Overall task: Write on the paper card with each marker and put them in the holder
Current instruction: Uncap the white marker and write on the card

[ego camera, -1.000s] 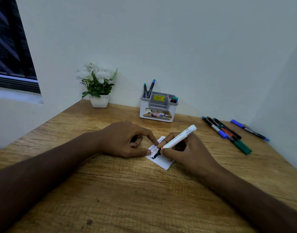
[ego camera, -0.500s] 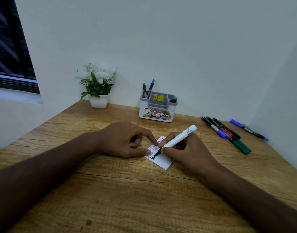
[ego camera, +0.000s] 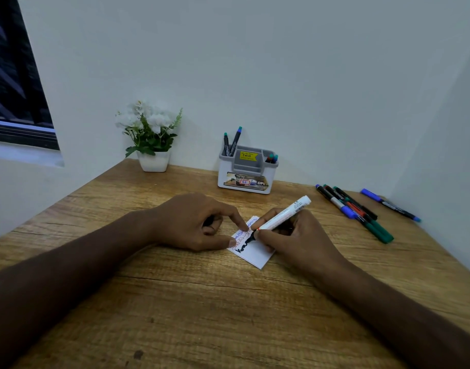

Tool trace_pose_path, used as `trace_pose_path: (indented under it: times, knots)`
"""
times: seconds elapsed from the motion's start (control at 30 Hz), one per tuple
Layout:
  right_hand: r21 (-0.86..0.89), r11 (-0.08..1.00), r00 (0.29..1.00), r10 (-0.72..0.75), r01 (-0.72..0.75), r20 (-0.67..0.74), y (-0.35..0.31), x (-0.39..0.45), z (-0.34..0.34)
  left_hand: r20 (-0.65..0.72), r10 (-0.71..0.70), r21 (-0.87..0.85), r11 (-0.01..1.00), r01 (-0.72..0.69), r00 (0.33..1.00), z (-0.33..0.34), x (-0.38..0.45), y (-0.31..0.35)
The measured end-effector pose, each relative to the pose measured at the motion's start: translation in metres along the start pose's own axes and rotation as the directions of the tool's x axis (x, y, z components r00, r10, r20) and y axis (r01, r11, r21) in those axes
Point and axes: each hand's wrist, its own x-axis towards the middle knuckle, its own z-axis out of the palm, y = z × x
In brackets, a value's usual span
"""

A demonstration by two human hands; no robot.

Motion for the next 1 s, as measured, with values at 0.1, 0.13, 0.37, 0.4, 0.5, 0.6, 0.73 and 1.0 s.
trace_pose_path:
  times: [0.1,0.13,0.37,0.4,0.5,0.6,0.73,1.0]
  knots:
    - [-0.008,1.000,1.000,-0.021,0.021,0.003,-0.0027,-0.0012,0.0009,0.004,-0.005,-0.004,1.000,0.005,1.000,0.0005,-0.0004,0.0008]
    - [-0.015,0.999,0.999,-0.034,0.033,-0.005,-0.0025,-0.0003,0.0004,0.004,-0.004,-0.007,1.000,0.004,1.000,0.0006,-0.0004,0.0010]
    - [-0.057,0.997,0.998,-0.059,0.058,-0.019,-0.0023,0.0020,-0.0035,0.010,-0.008,-0.004,1.000,0.008,1.000,-0.0001,0.0003,0.0017]
    - [-0.078,0.995,0.998,-0.063,0.062,-0.013,-0.0019,0.0024,-0.0030,0.010,-0.007,-0.007,1.000,0.007,1.000,-0.0001,0.0004,0.0017]
    - [-0.107,0.992,0.998,-0.063,0.063,0.003,-0.0011,0.0042,-0.0027,0.008,-0.002,-0.005,1.000,0.002,1.000,0.0006,0.0007,0.0015]
    - [-0.091,0.992,0.996,-0.086,0.086,0.008,-0.0009,0.0033,-0.0029,0.000,-0.002,-0.005,1.000,0.002,1.000,0.0012,0.0003,0.0003]
    - [-0.105,0.993,0.999,-0.047,0.046,-0.006,0.0008,0.0050,-0.0039,-0.001,0.002,-0.004,1.000,-0.002,1.000,0.0015,0.0004,-0.0001]
    - [-0.101,0.995,0.998,-0.022,0.016,-0.054,0.0046,0.0071,-0.0039,0.006,-0.004,0.006,1.000,0.004,1.000,0.0004,0.0000,0.0011]
